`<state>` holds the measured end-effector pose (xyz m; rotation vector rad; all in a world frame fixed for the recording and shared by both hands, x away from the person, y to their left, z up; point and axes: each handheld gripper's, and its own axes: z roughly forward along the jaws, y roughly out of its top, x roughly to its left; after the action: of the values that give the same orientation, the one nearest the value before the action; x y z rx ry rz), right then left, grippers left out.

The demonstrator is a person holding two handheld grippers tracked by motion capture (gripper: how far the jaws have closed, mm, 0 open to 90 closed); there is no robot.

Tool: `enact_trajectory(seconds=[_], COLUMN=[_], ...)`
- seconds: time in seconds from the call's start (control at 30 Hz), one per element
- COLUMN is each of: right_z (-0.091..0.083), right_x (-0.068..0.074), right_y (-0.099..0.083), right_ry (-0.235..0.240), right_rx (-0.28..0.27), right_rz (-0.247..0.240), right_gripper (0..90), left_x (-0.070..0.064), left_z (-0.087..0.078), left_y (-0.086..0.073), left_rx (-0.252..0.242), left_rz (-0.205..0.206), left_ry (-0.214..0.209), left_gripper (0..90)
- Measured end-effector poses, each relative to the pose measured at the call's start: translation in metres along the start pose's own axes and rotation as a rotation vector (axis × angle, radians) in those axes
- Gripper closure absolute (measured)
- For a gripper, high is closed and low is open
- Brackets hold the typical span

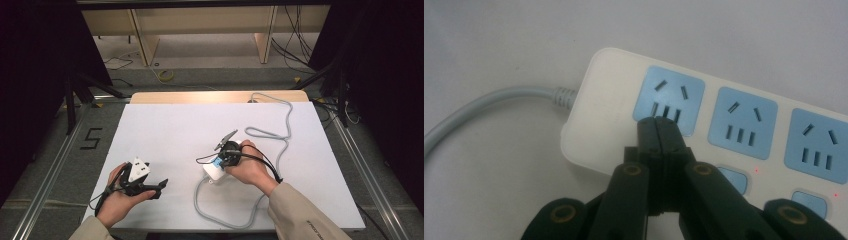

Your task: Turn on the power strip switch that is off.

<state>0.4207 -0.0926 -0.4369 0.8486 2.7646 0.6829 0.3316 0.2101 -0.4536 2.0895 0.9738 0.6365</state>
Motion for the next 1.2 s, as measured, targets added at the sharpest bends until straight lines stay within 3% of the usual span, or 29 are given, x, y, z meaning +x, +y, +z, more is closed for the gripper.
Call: enact_trajectory(seconds=[0.47, 0.5, 1.2], right_z=[0.0045, 0.0043, 0.0049], right_x=[0.0035, 0.0035, -0.0019], right_y=[-0.0008, -0.0008, -0.0079], right_ry=[0.015, 0.023, 0.061], right_rx=[-0.007, -0.008, -0.045], right_rz=[-0.016, 0.002, 0.017], right_gripper=[90.0, 90.0, 90.0], left_x=[-0.0009, -0.0010, -0.0020], left_z=[-0.0004, -0.0005, -0.0002], left_y=[0.0003, 0.0002, 0.0003], left_rx=[-0.001, -0.002, 0.003], left_rz=[-0.001, 0.000, 0.002], left_ry=[0.000, 0.001, -0.005], left_gripper=[16.3, 16.3, 16.3])
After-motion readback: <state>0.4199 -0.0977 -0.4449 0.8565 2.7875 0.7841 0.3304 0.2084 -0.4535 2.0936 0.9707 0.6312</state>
